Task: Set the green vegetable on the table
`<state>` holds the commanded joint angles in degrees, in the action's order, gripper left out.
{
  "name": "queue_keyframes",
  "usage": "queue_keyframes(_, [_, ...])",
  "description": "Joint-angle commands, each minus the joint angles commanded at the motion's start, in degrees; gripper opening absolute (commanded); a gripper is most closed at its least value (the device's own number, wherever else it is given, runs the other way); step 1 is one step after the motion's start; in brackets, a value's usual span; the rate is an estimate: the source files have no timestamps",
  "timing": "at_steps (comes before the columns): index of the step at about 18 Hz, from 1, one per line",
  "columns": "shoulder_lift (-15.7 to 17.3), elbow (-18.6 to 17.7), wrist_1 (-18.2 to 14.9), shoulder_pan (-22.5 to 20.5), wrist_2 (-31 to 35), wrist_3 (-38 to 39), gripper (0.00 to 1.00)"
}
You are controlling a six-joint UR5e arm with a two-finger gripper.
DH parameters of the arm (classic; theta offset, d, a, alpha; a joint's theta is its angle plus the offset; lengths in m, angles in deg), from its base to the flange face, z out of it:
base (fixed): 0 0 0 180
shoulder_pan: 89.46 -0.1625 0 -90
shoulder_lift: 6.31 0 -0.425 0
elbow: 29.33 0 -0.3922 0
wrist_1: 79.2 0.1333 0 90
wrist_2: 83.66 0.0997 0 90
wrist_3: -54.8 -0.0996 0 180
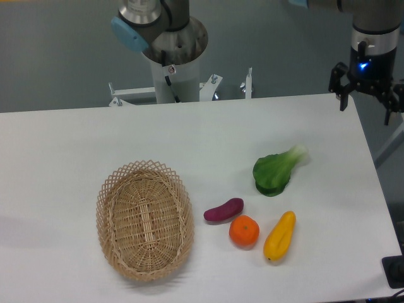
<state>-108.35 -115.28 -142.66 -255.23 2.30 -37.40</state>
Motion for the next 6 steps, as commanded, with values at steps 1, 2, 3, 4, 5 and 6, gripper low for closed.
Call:
queue_keyframes(1, [0.0,0.0,0.0,0.0,0.0,0.0,1.00])
queue_keyframes(2, [0.0,0.0,0.0,0.0,-0.1,0.0,1.00])
queue_keyframes(3, [0.0,-0.1,0.0,0.0,-0.1,0.0,1.00])
queue_keyframes(4, [0.0,-0.2,0.1,0.1,0.0,0.0,1.00])
queue_keyframes(5, [0.0,-0.3,0.1,0.1,0.0,0.0,1.00])
queue_keyframes(6, [0.0,-0.3,0.1,0.1,0.0,0.0,1.00])
